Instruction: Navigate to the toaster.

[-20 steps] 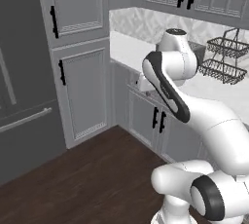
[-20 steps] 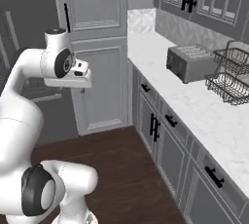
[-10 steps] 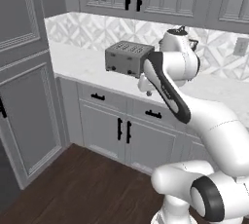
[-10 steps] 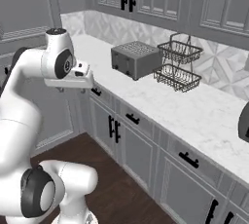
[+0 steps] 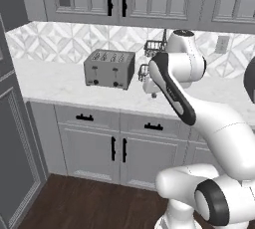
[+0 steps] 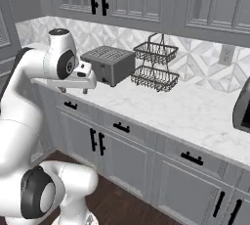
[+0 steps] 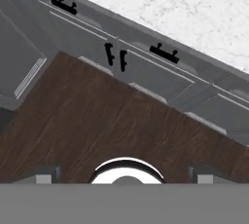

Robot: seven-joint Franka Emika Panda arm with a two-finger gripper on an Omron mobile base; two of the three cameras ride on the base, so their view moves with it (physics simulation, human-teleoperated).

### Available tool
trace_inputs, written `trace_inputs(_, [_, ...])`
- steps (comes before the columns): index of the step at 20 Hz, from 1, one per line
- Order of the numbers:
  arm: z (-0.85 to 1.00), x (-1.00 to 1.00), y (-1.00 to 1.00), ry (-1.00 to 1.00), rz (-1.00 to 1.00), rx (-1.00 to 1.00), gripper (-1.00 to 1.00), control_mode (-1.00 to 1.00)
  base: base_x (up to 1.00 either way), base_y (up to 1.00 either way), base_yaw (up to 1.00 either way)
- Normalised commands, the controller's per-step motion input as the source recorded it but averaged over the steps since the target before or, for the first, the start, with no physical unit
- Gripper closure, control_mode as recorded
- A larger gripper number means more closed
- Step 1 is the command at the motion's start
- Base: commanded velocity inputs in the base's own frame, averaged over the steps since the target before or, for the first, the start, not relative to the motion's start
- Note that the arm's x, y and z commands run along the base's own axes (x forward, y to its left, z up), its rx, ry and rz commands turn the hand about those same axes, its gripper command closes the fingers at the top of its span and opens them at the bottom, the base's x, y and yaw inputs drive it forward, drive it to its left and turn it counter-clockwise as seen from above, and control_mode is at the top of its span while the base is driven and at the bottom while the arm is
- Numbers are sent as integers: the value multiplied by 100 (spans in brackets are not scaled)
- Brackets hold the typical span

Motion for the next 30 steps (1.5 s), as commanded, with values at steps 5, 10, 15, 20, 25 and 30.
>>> trace_inputs(5, [0, 0, 0, 0, 0, 0, -100, 100, 45, 66, -31])
trace_inputs(10, [0, 0, 0, 0, 0, 0, -100, 100, 57, 62, -42])
trace_inputs(15, [0, 0, 0, 0, 0, 0, -100, 100, 68, 31, -50])
trace_inputs(20, [0, 0, 0, 0, 0, 0, -100, 100, 49, 51, -35])
trace_inputs(25, [0, 0, 0, 0, 0, 0, -100, 100, 53, 48, -13])
trace_inputs(30, [0, 0, 0, 0, 0, 0, -100, 100, 66, 32, -1])
